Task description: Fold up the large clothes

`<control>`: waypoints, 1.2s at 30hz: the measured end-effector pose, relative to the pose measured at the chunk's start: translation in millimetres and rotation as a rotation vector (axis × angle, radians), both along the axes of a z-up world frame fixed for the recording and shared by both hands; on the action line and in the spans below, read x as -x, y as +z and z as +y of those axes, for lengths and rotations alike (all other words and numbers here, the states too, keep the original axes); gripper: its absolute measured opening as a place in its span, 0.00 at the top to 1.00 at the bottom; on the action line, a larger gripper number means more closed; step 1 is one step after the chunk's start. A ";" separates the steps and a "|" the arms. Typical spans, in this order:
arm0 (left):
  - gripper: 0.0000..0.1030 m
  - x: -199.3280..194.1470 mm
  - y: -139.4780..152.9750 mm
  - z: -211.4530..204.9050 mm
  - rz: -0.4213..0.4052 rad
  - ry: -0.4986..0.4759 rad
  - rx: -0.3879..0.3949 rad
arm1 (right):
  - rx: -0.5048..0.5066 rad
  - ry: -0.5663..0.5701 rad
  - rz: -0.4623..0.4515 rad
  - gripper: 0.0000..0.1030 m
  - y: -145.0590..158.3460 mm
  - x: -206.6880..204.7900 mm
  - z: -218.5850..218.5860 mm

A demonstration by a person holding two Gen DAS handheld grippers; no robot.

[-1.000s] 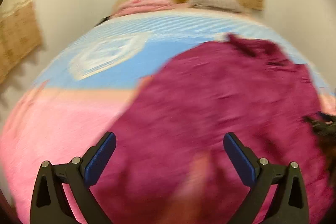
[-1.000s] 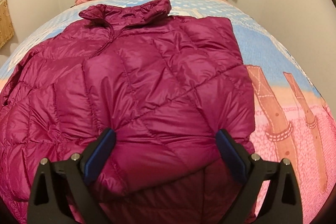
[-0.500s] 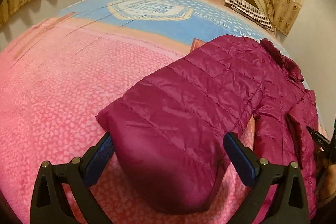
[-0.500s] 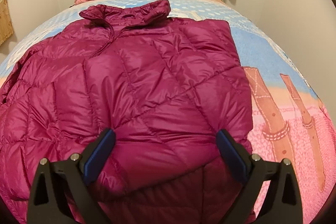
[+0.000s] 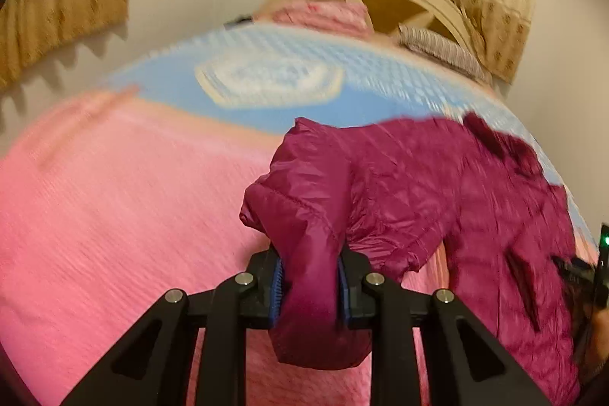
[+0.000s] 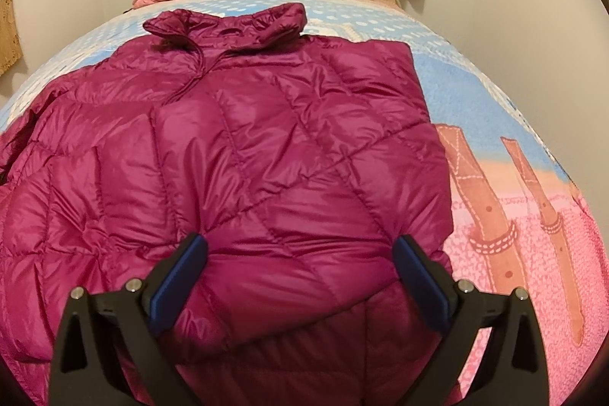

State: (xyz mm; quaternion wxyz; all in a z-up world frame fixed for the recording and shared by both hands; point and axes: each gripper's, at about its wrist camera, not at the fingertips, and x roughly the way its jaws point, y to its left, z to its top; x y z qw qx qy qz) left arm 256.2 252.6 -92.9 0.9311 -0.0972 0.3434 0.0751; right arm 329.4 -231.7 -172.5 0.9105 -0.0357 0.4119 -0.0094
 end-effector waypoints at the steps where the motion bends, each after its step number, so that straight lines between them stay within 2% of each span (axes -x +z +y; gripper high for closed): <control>1: 0.78 -0.7 9.6 -0.7 -0.022 0.000 -0.013 | 0.001 0.000 -0.001 0.02 0.1 0.1 0.0; 3: 0.78 -3.6 34.8 -6.1 -0.074 -0.018 -0.027 | 0.006 0.000 -0.002 0.01 0.4 0.5 -0.1; 6: 0.78 -7.4 69.2 -31.7 -0.147 -0.067 -0.098 | 0.013 -0.001 -0.006 0.01 0.6 0.5 0.2; 11: 0.78 -20.3 95.4 -87.7 -0.204 -0.208 -0.127 | 0.011 0.002 -0.007 0.01 1.4 0.6 -0.7; 14: 0.78 -27.5 94.1 -124.4 -0.212 -0.280 -0.148 | -0.026 0.017 -0.002 0.01 8.3 2.0 -3.9; 19: 0.78 -36.7 82.9 -173.9 -0.197 -0.384 -0.173 | 0.028 0.042 -0.081 0.01 30.5 18.7 -4.4; 25: 0.77 -46.7 66.1 -240.0 -0.165 -0.520 -0.181 | -0.002 0.023 -0.111 0.01 28.6 28.7 -16.7; 30: 0.77 -58.3 48.9 -278.1 -0.132 -0.560 -0.196 | -0.028 0.010 -0.097 0.01 24.2 26.9 -21.2; 36: 0.74 -66.1 34.6 -295.3 -0.111 -0.572 -0.183 | -0.052 -0.010 -0.056 0.01 13.9 21.5 -25.9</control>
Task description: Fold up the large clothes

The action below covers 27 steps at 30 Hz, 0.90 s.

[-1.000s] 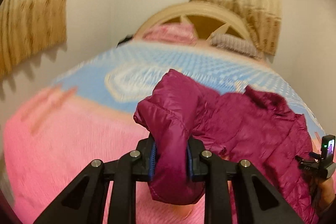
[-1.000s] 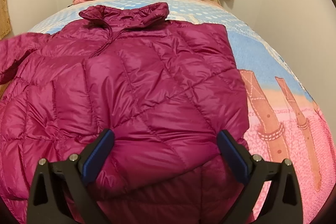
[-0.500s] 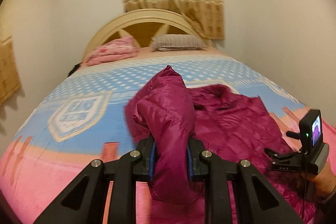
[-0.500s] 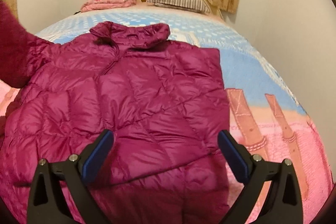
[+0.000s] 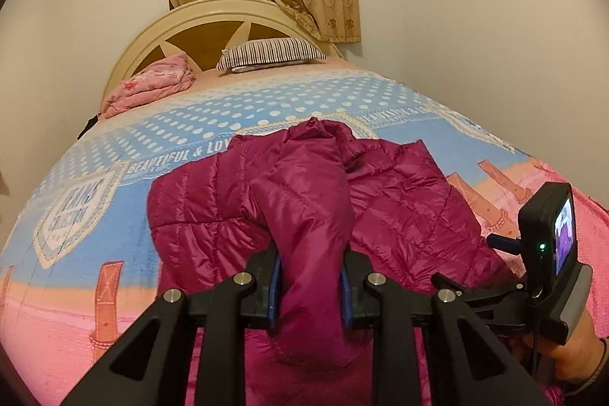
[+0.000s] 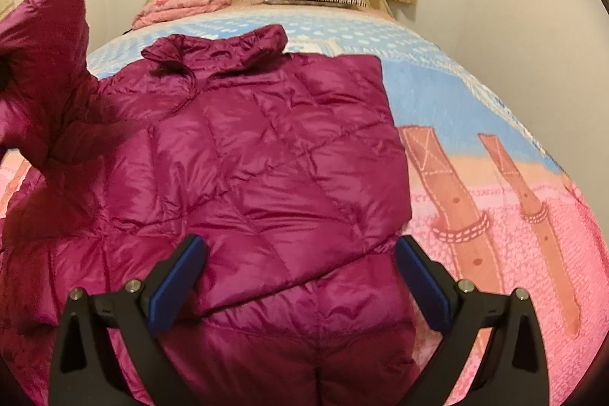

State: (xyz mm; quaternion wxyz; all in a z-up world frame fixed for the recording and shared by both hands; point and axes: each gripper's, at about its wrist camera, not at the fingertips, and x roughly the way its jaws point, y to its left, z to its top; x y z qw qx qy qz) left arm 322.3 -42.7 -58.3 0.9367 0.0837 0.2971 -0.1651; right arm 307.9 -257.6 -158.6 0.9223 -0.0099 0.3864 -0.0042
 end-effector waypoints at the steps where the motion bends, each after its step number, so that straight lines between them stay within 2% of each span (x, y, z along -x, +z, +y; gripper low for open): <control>1: 0.73 -0.8 -1.6 -2.6 0.004 -0.006 0.001 | -0.005 0.000 0.004 0.01 -0.8 -0.7 -0.6; 3: 0.67 -2.5 -4.5 -8.4 0.016 -0.018 0.007 | -0.013 0.000 0.009 0.01 -1.8 0.0 -1.6; 5: 0.52 -2.7 -5.2 -13.9 0.016 -0.018 0.008 | -0.021 -0.003 0.016 0.01 -3.1 -0.9 -3.0; 6: 0.47 -2.4 -4.5 -16.2 0.012 -0.019 0.012 | -0.026 -0.005 0.019 0.01 -3.7 -0.9 -3.7; 8: 0.29 0.7 -1.7 -21.2 -0.010 -0.018 0.011 | -0.041 -0.010 0.026 0.01 -4.7 -1.7 -5.9; 10: 0.23 3.4 2.8 -23.9 -0.033 -0.012 0.009 | -0.073 -0.020 0.036 0.01 -6.5 -3.0 -8.5; 14: 0.23 7.0 10.2 -19.0 -0.070 0.003 -0.005 | -0.108 -0.036 0.031 0.01 -6.6 -1.9 -14.4; 18: 0.23 1.8 7.7 12.5 -0.087 0.077 -0.014 | -0.153 -0.050 0.013 0.01 -3.6 2.4 -21.1; 22: 0.23 -16.8 -16.5 59.0 -0.018 0.188 -0.008 | -0.246 -0.088 -0.068 0.01 16.2 23.4 -37.2; 27: 0.23 -36.3 -47.8 110.3 0.101 0.318 0.079 | -0.289 -0.002 -0.078 0.01 45.4 21.0 -17.9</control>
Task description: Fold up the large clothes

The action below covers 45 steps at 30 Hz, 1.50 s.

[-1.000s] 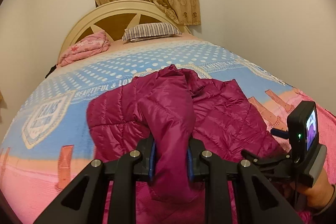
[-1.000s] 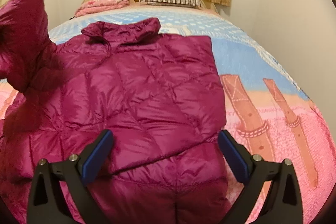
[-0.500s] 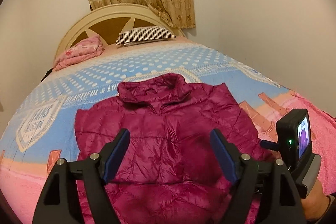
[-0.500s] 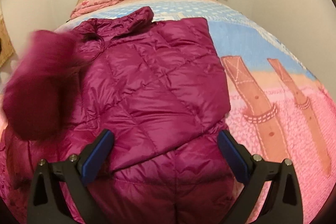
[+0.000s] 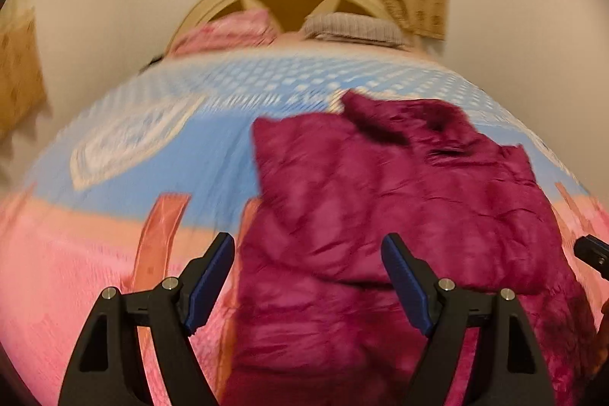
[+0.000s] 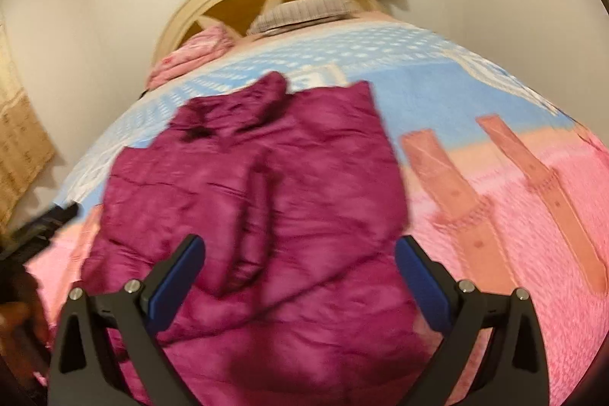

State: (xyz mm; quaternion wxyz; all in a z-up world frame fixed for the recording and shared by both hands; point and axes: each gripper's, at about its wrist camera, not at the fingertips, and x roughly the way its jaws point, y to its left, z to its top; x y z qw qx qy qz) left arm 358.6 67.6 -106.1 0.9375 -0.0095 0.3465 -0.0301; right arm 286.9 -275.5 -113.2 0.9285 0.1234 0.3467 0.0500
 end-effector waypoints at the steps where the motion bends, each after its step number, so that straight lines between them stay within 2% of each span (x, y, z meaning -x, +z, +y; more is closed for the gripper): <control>1: 0.23 -1.3 -4.4 6.8 0.011 0.014 0.021 | 0.006 0.028 0.006 0.01 3.3 -5.5 7.3; 3: 0.23 -1.8 -11.5 13.5 0.028 0.023 0.044 | 0.029 0.068 0.029 0.01 6.5 -19.0 21.9; 5: 0.23 -0.5 -16.6 18.6 0.042 0.026 0.056 | 0.048 0.095 0.086 0.06 -1.0 -36.1 33.8; 6: 0.23 0.2 -17.8 20.8 0.046 0.025 0.059 | 0.052 0.102 0.109 0.21 -7.2 -42.1 36.7; 7: 0.23 0.9 -18.2 23.8 0.049 0.024 0.062 | 0.047 0.118 0.146 0.41 -15.3 -50.5 39.5; 9: 0.23 1.3 -16.3 30.2 0.053 0.020 0.074 | 0.007 0.163 0.199 0.62 -29.2 -58.7 43.7; 13: 0.23 -0.9 -6.0 42.6 0.050 0.019 0.102 | 0.033 0.170 0.171 0.78 -30.6 -48.7 46.4; 18: 0.23 -18.8 3.4 42.3 0.033 0.038 0.117 | 0.039 0.152 0.179 0.78 -35.5 -35.7 40.6; 19: 0.23 -23.8 5.1 38.7 0.032 0.037 0.118 | 0.042 0.157 0.183 0.74 -35.3 -34.1 38.9; 20: 0.23 -28.7 7.7 34.0 0.031 0.037 0.118 | 0.040 0.151 0.184 0.74 -35.9 -33.7 38.6; 22: 0.23 -36.5 15.6 24.9 0.019 0.022 0.137 | 0.028 0.130 0.187 0.63 -31.1 -33.9 35.3; 24: 0.23 -46.8 23.5 14.3 0.008 -0.021 0.153 | 0.036 0.074 0.165 0.61 -20.0 -31.9 28.7; 26: 0.23 -58.9 26.6 4.7 0.008 -0.041 0.134 | 0.069 0.025 0.107 0.61 -0.7 -24.5 23.9; 29: 0.22 -78.3 18.6 -8.0 0.010 -0.073 0.129 | 0.062 0.046 0.042 0.60 22.0 -27.0 29.7; 31: 0.22 -90.3 4.1 -14.4 0.030 -0.077 0.119 | 0.061 0.084 0.021 0.42 28.9 -39.7 42.8; 32: 0.22 -97.5 -8.0 -18.8 0.060 -0.084 0.111 | 0.061 0.103 0.008 0.40 29.6 -47.6 50.7; 34: 0.22 -107.1 -32.2 -24.5 0.120 -0.105 0.107 | 0.078 0.129 0.027 0.39 22.1 -65.6 65.3; 36: 0.22 -109.1 -48.7 -25.9 0.146 -0.111 0.086 | 0.102 0.137 0.052 0.39 7.6 -78.5 73.3; 40: 0.22 -101.7 -56.5 -18.8 0.126 -0.150 0.127 | 0.122 0.134 0.108 0.40 -25.1 -89.8 74.7; 43: 0.22 -100.5 -60.0 -14.0 0.126 -0.158 0.162 | 0.124 0.136 0.109 0.41 -37.2 -86.6 68.0; 45: 0.22 -99.4 -61.4 -13.9 0.123 -0.156 0.157 | 0.122 0.134 0.104 0.41 -43.6 -85.0 66.8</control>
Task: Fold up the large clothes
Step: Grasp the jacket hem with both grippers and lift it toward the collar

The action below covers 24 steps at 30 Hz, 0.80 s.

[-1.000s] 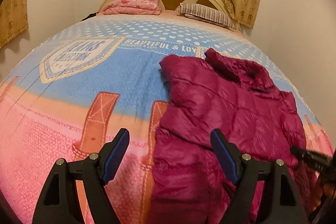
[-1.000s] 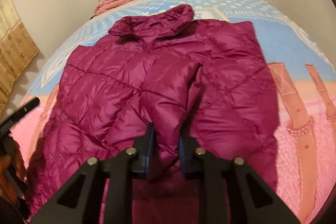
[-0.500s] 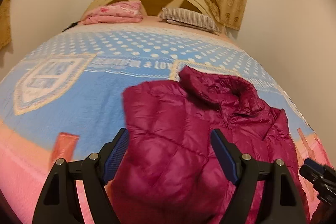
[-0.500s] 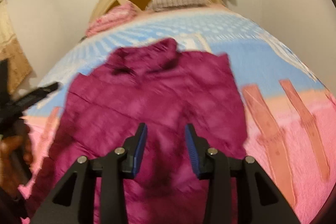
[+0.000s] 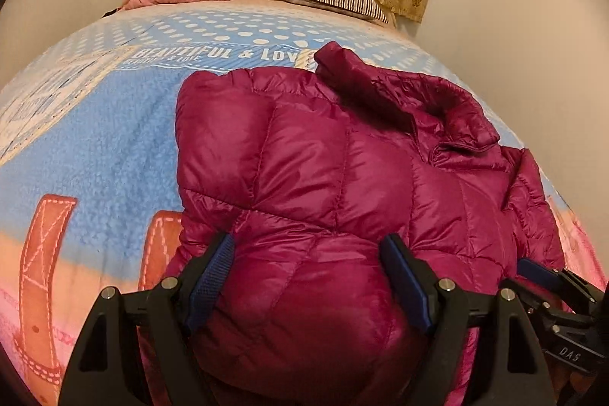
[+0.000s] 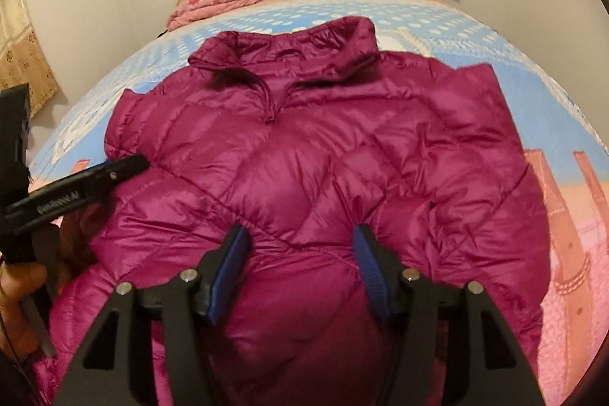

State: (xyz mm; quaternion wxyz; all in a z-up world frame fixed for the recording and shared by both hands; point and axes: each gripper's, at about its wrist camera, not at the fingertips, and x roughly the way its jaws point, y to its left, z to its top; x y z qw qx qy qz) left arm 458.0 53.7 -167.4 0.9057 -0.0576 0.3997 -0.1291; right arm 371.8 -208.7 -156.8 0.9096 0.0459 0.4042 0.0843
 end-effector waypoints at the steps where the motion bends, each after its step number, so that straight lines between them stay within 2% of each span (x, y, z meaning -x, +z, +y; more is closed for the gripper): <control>1: 0.22 0.3 -0.5 -0.4 0.000 0.001 -0.006 | 0.008 -0.001 -0.003 0.41 -1.3 0.4 1.4; 6: 0.22 -3.7 -0.4 -2.4 0.015 -0.004 -0.020 | 0.029 -0.001 -0.013 0.41 -4.2 1.8 2.9; 9: 0.22 0.8 11.8 3.0 0.062 -0.015 -0.043 | 0.034 -0.002 -0.019 0.41 -6.4 1.3 3.4; 11: 0.22 8.1 25.6 3.6 0.086 -0.030 -0.095 | 0.041 -0.002 -0.024 0.41 -7.2 1.6 4.9; 13: 0.22 15.2 43.2 0.0 0.102 -0.060 -0.187 | 0.045 -0.002 -0.028 0.41 -7.0 1.9 5.6; 16: 0.22 16.1 60.6 -8.0 0.112 -0.086 -0.265 | 0.042 -0.001 -0.034 0.40 -6.1 4.2 4.6; 20: 0.22 6.0 75.4 -29.0 0.050 -0.082 -0.263 | 0.040 0.000 -0.037 0.40 -6.0 5.5 3.7; 22: 0.21 -6.3 66.6 -41.5 0.016 -0.059 -0.245 | 0.036 0.000 -0.038 0.40 -6.3 5.0 3.0; 24: 0.21 -19.2 52.5 -47.7 0.022 -0.024 -0.229 | 0.032 0.000 -0.039 0.40 -6.2 5.4 2.5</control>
